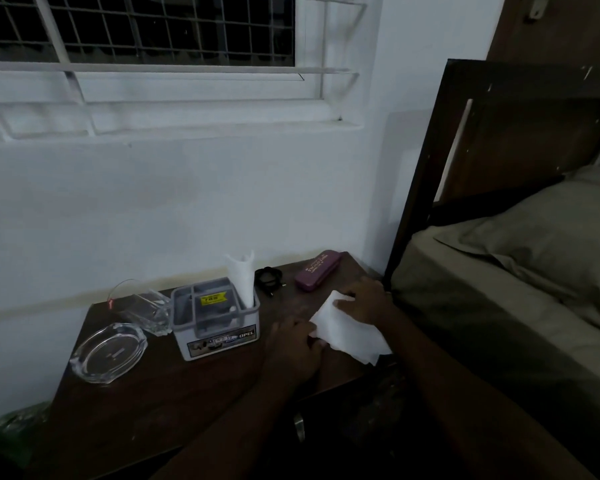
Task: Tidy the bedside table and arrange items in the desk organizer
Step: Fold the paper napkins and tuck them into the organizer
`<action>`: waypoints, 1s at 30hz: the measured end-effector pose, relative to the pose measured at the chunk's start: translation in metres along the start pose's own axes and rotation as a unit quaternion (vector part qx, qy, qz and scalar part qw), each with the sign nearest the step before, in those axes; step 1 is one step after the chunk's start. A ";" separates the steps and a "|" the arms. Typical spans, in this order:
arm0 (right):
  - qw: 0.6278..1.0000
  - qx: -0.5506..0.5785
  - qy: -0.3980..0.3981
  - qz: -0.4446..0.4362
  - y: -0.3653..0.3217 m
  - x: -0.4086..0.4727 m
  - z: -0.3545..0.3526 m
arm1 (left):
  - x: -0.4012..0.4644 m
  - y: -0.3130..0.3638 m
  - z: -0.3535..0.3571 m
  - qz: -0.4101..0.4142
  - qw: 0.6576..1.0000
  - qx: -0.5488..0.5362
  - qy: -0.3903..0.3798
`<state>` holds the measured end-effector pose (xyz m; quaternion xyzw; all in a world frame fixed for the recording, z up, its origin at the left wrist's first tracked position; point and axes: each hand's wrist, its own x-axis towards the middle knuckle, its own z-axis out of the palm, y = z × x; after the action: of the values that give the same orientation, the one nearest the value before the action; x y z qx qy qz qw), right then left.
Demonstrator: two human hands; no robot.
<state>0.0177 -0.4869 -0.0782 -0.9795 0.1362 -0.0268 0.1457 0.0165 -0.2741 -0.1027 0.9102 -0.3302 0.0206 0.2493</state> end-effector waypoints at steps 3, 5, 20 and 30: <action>1.000 0.018 0.001 -0.018 -0.004 0.008 -0.003 | 0.006 0.002 0.000 -0.007 1.000 -0.014 -0.015; 0.999 0.028 0.008 -0.029 -0.006 0.009 -0.004 | 0.005 0.002 0.002 -0.021 0.999 -0.013 -0.021; 0.996 0.040 0.014 -0.075 -0.038 -0.065 0.000 | 0.003 -0.003 0.003 0.005 1.000 0.001 -0.008; 0.996 0.030 -0.077 0.019 -0.007 -0.040 -0.014 | 0.002 -0.001 0.002 0.004 1.000 -0.009 -0.011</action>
<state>-0.0198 -0.4736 -0.0628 -0.9711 0.1426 0.0473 0.1857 0.0185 -0.2755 -0.1044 0.9068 -0.3365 0.0080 0.2539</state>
